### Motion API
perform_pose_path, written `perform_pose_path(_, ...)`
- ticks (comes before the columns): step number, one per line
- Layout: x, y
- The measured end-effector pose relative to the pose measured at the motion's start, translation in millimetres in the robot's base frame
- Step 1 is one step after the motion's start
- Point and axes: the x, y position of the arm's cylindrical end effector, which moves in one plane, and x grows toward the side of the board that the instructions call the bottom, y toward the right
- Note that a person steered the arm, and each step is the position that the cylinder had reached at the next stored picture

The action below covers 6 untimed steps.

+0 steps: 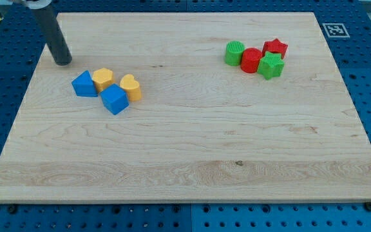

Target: Move the blue triangle to the left of the blue cube

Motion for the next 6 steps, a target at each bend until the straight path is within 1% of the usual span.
perform_pose_path(1,2.0,6.5)
perform_pose_path(4,39.1,34.2)
perform_pose_path(5,56.2,63.2)
perform_pose_path(6,82.4,93.8)
